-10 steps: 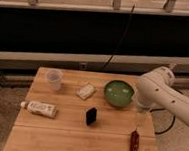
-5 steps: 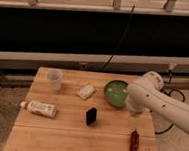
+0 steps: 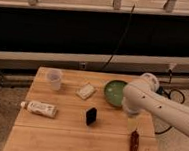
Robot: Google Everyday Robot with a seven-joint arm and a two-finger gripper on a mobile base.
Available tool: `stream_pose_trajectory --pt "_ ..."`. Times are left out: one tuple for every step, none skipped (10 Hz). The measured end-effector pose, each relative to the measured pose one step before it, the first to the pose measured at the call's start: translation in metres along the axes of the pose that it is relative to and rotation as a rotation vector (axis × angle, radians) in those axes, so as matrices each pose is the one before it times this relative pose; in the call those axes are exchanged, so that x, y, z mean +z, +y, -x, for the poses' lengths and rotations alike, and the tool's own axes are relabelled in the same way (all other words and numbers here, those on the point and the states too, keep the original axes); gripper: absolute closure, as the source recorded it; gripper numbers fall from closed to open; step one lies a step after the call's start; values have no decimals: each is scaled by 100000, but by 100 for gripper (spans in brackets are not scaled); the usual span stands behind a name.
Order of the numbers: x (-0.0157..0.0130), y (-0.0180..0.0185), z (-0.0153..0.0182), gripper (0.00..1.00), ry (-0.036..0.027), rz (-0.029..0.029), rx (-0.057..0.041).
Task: Knock the eraser over
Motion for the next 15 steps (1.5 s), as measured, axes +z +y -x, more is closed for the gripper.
stream_pose_trajectory --pt "156 44 332 20 -286 23 -762" --pt "-9 -51 198 20 -234 -125 -432" --pt "81 101 137 21 -202 100 -397" --pt "49 14 294 28 -304 -34 -606" --pt "44 -12 287 38 -341 13 -567" --pt "74 60 116 47 -95 80 -396" --pt "21 4 133 56 -188 -64 -408" --pt "57 -10 127 68 -162 -54 -493" --pt "2 6 185 78 -450 129 -246" --pt "37 -28 210 87 -392 166 -532" --pt "160 25 462 96 -526 416 -2222" --pt "133 -39 527 100 -510 246 -2325" --pt "67 37 133 100 -257 166 -597" --pt "153 64 -1 100 -156 190 -1023" --pt "107 15 115 100 -162 341 -1210"
